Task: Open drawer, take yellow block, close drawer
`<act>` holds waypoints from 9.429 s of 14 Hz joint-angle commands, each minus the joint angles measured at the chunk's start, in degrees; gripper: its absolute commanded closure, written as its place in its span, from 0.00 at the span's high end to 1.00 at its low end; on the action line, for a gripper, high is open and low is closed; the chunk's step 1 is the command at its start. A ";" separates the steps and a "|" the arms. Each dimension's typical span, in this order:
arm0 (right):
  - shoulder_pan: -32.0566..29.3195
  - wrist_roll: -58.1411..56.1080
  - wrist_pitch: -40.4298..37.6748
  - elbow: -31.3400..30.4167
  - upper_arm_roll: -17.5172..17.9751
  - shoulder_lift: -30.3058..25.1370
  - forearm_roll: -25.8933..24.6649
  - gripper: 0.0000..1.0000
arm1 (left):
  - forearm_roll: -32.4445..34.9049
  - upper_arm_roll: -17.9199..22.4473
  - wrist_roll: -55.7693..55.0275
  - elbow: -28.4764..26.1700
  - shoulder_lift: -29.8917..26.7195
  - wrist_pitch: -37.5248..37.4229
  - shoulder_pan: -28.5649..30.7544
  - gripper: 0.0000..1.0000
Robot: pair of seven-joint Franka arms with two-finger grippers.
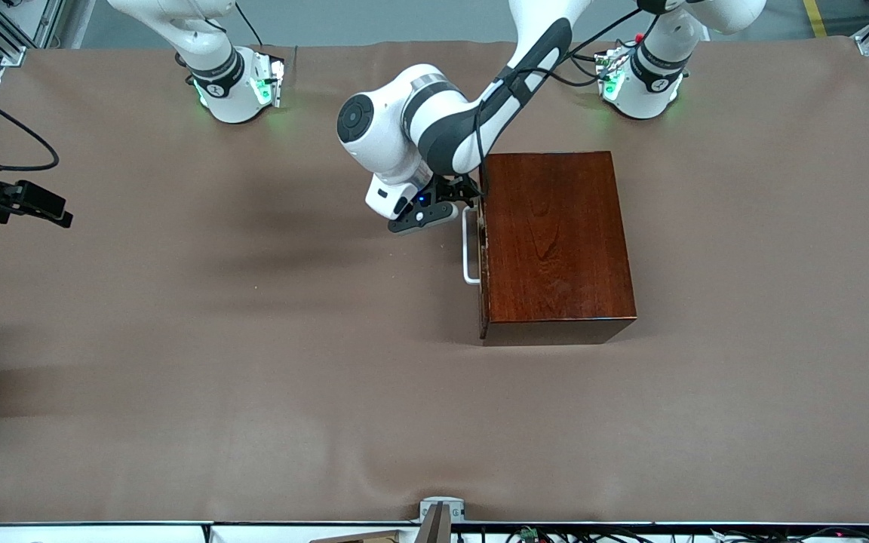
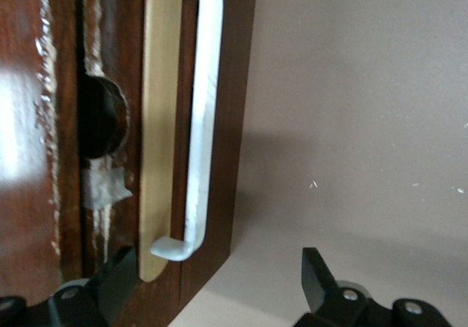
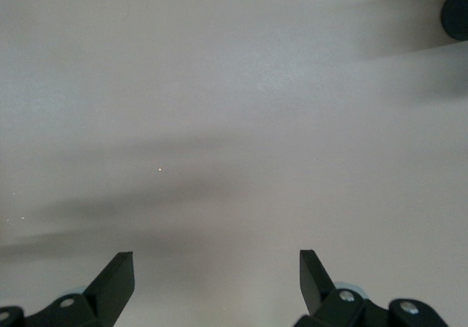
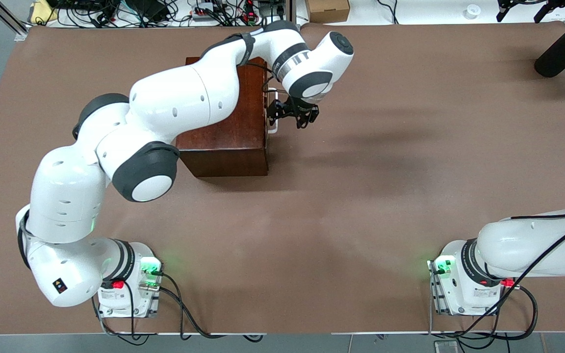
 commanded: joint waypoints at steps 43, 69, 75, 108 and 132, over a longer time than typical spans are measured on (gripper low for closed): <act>-0.43 -0.55 -0.15 0.29 0.68 0.43 -0.47 1.00 | -0.37 -2.29 -2.51 1.89 6.65 37.77 -0.37 1.00; -0.43 -0.64 -0.50 0.81 0.77 0.25 -0.47 1.00 | -5.02 -2.29 -4.88 1.63 -3.97 36.03 10.51 1.00; -0.43 -0.55 -0.50 0.81 0.77 0.34 -0.47 1.00 | -5.11 -2.65 7.40 0.84 -9.51 23.81 24.75 1.00; 37.53 81.72 19.09 7.14 1.39 20.10 7.53 1.00 | -11.17 -3.00 63.76 -15.07 -39.40 -4.77 52.72 1.00; 42.37 110.19 35.80 5.91 1.21 31.98 9.46 1.00 | -3.09 -8.27 59.72 -12.08 -37.03 -3.19 51.58 1.00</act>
